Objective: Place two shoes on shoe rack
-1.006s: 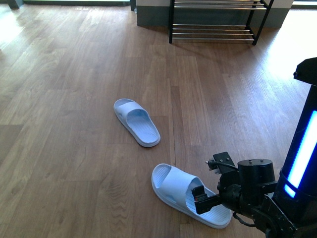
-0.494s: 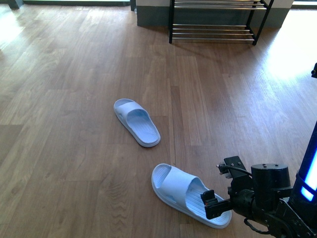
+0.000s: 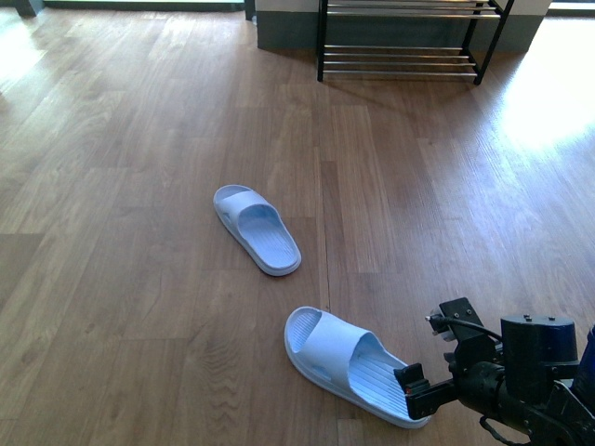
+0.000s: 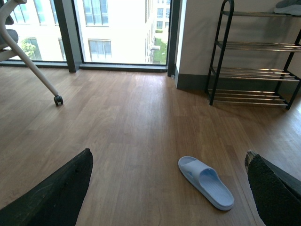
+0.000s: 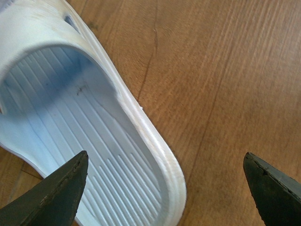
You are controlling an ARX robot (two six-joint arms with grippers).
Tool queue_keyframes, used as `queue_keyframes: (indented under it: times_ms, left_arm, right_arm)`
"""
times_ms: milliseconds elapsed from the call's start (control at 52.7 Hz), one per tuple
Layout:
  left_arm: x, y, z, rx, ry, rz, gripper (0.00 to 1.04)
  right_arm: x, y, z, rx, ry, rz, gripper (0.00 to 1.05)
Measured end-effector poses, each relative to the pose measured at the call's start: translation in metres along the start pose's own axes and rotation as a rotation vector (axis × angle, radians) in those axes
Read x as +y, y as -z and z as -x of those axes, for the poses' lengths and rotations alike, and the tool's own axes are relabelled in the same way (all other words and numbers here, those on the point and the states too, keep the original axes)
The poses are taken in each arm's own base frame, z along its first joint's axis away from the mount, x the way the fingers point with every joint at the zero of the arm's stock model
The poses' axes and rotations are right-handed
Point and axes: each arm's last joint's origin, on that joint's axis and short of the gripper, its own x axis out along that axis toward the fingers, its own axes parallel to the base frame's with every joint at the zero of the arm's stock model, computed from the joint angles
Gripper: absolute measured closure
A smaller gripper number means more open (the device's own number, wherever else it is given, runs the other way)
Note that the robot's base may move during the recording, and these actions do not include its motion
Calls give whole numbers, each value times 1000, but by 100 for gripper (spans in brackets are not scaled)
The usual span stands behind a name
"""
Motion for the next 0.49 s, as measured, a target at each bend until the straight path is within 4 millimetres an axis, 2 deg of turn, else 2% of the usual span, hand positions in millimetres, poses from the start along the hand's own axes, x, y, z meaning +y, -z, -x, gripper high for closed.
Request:
queue_keyframes:
  times_ms: [133, 247, 361, 494]
  left_arm:
    - [0, 0, 0, 0, 0, 0, 9]
    - [0, 0, 0, 0, 0, 0, 9]
    - [0, 0, 0, 0, 0, 0, 9]
    - [0, 0, 0, 0, 0, 0, 9]
  right_arm:
    - [-5, 7, -10, -7, 14, 16, 9]
    - [7, 10, -25, 1, -13, 56, 9]
    - [19, 4, -37, -11, -56, 93, 9]
    - [16, -2, -42, -33, -46, 96, 9]
